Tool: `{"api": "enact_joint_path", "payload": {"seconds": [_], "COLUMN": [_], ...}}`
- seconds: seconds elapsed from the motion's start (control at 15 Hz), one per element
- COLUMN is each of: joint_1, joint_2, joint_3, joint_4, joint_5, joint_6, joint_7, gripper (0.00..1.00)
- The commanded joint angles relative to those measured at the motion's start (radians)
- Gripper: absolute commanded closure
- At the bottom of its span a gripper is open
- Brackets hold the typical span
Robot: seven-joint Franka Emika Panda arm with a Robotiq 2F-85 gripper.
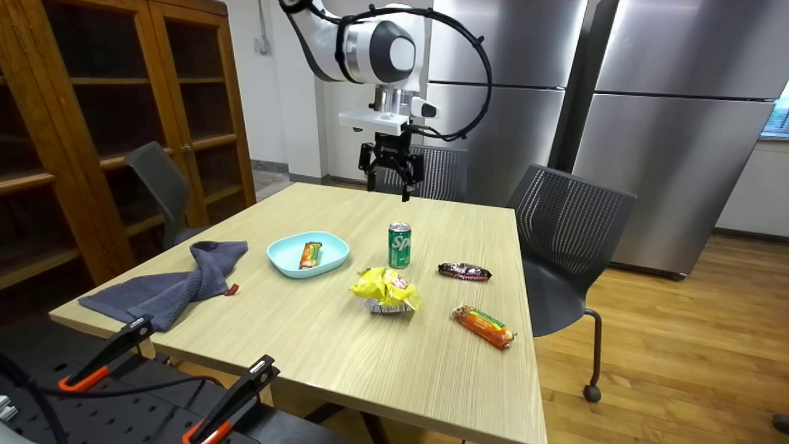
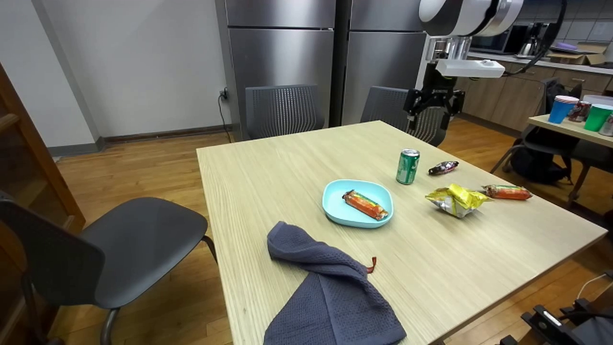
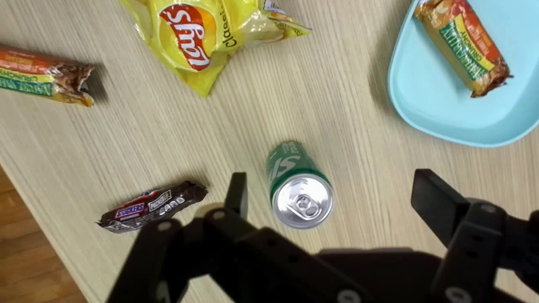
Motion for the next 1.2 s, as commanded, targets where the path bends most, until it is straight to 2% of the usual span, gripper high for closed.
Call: {"api": "enact_joint_path", "payload": {"seconds": [0.0, 0.33, 0.67, 1.13], "joint_1": [-0.057, -0.130, -0.170, -0.161], "joint_2": [0.084, 0.193, 0.340, 0.490], "joint_3": [-0.020, -0.046, -0.054, -0.096], "joint_4": [0.167, 0.352, 0.541, 0.696], "joint_5": [0.076, 0.177, 0.256, 0.235], "joint_6": [-0.110, -0.197, -0.253, -0.259], "joint_7": [0.076, 0.199, 0.371, 0.571], "gripper": [0.00, 0.00, 0.00, 0.00]}}
